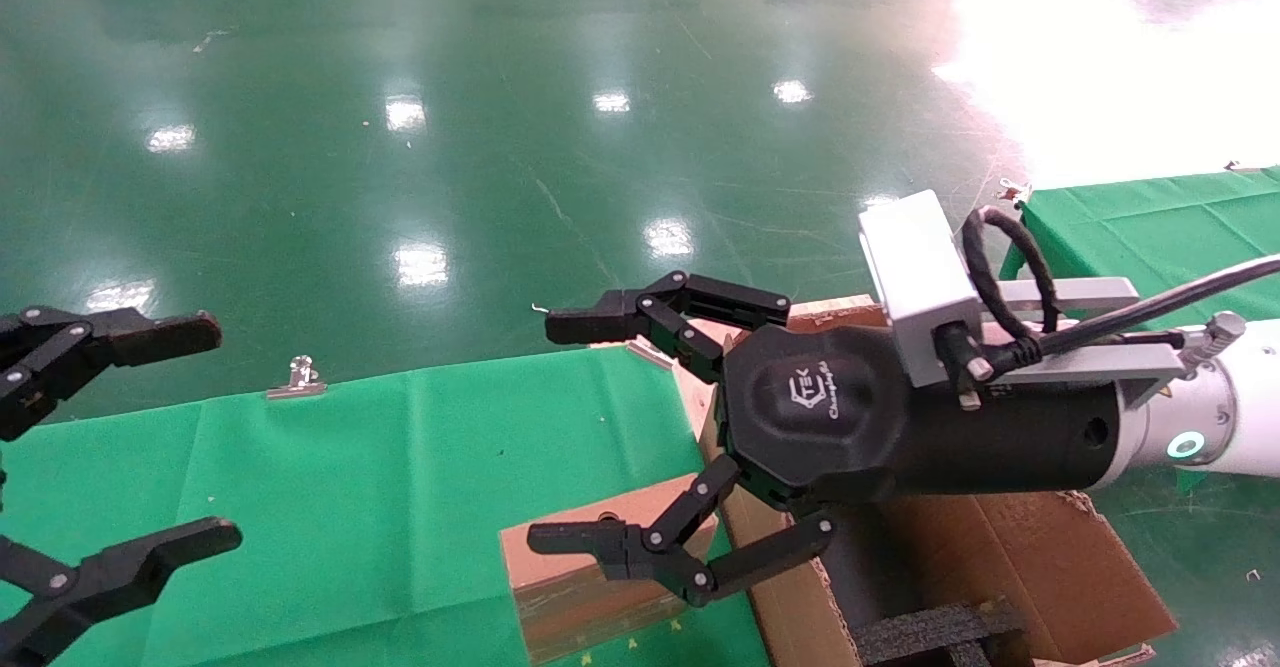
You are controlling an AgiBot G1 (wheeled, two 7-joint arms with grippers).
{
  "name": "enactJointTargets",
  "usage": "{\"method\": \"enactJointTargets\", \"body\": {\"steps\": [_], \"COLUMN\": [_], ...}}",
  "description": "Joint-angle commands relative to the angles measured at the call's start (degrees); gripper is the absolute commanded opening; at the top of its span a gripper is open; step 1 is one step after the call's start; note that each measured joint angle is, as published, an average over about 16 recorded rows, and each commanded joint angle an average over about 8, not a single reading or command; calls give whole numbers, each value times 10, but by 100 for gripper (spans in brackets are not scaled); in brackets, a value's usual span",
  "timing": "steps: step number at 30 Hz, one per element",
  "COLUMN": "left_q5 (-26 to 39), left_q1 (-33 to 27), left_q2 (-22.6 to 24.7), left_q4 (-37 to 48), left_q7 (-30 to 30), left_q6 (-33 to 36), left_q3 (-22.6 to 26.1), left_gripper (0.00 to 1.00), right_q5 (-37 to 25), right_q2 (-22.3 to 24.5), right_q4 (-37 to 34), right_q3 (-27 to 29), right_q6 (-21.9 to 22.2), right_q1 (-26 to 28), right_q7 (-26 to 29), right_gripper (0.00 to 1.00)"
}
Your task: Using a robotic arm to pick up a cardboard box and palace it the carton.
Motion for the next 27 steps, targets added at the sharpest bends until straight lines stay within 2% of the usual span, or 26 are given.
{"method": "enactJointTargets", "body": {"steps": [1,11,12,19,20,27], "left_q5": [0,0,0,0,0,0], "left_q1": [0,0,0,0,0,0], "left_q2": [0,0,0,0,0,0], "left_q4": [0,0,0,0,0,0], "left_q7": [0,0,0,0,0,0], "left_q6": [0,0,0,0,0,0], "left_q3": [0,0,0,0,0,0], "left_gripper": [100,99,91,4,0,0], "right_q5": [0,0,0,0,0,-10], "right_q2": [0,0,0,0,0,1], "right_q4": [0,0,0,0,0,1], "right_q3": [0,0,0,0,0,-4], "right_q6": [0,0,0,0,0,-5], "right_q1": [0,0,0,0,0,5], "right_q7": [0,0,0,0,0,-2], "right_gripper": [100,100,100,100,100,100]}}
